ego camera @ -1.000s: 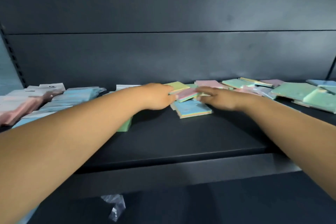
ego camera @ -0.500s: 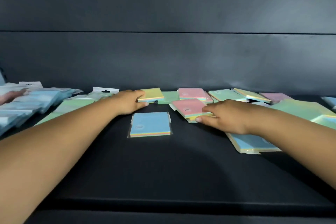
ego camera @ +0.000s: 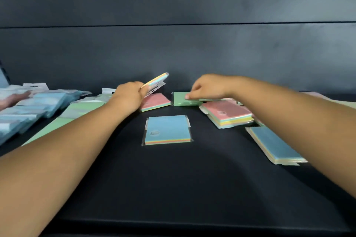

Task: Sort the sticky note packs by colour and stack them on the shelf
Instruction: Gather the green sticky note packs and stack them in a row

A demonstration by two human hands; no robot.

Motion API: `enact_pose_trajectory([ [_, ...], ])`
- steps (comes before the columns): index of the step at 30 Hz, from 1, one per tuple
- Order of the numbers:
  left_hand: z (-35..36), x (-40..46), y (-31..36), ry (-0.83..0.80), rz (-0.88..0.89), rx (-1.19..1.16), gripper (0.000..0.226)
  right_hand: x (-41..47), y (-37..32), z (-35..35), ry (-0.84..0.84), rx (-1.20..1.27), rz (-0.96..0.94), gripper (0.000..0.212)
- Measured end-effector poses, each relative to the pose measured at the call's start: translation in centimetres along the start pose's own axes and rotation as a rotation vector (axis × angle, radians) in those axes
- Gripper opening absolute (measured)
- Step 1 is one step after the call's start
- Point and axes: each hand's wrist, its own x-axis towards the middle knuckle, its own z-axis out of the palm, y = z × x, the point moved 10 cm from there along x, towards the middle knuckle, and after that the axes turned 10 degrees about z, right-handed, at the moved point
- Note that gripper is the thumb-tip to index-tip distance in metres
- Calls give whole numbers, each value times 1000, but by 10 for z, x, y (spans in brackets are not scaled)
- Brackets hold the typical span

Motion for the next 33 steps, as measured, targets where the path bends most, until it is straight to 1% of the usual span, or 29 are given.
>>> enact_pose_trajectory([
  [3,-4,-1,4,-3,27,57,33,36,-7,16,-32,52,-23,45],
  [5,-3,-3,4,-45,32,116,32,51,-2,26,-62,72,-11,41],
  [7,1,-3,0,-106,11,150,33,56,3,31,-103,54,-1,46],
  [10,5,-4,-3,-176,-16,166,33,56,7,32,-149,3,6,46],
  [12,8,-4,-3,-208,-35,161,32,56,8,26,-121,41,-19,48],
  [14,8,-7,-1,-216,-69,126,42,54,9,21,-96,125,-44,51],
  [15,6,-8,1,-211,-83,122,49,52,9,16,-69,165,-54,49],
  [16,4,-9,4,-193,-86,129,53,48,9,10,-37,213,-54,45],
  [18,-8,-8,12,-84,-66,94,55,41,13,-8,47,379,-28,41],
  [19,-13,-7,15,-9,-71,8,56,39,17,-17,89,475,-7,39],
  [20,-15,-7,16,52,-94,-135,56,35,20,-22,104,574,13,36],
  [21,-12,-8,16,92,-141,-355,56,32,20,-25,89,685,22,32],
  [22,-1,-9,17,84,-217,-651,56,29,15,-26,57,787,14,30],
  [23,14,-14,27,13,-290,-970,59,23,8,-26,30,865,-13,28],
  [24,26,-18,42,-85,-341,-1235,62,17,-1,-28,21,884,-65,25],
  [25,32,-22,56,-157,-364,-1424,64,9,-13,-31,21,831,-132,23],
  [26,32,-23,63,-181,-369,-1555,64,1,-25,-33,13,743,-180,22],
  [27,29,-24,70,-174,-363,-1641,60,-7,-31,-35,10,676,-203,23],
  [28,25,-23,73,-158,-354,-1687,50,-14,-32,-37,7,643,-202,26],
  [29,22,-24,76,-147,-344,-1708,39,-20,-27,-41,12,646,-183,28],
  [31,20,-26,79,-152,-330,-1683,21,-26,-3,-51,48,686,-119,20],
  [33,22,-28,82,-178,-329,-1635,23,-33,34,-62,93,734,-29,13],
])
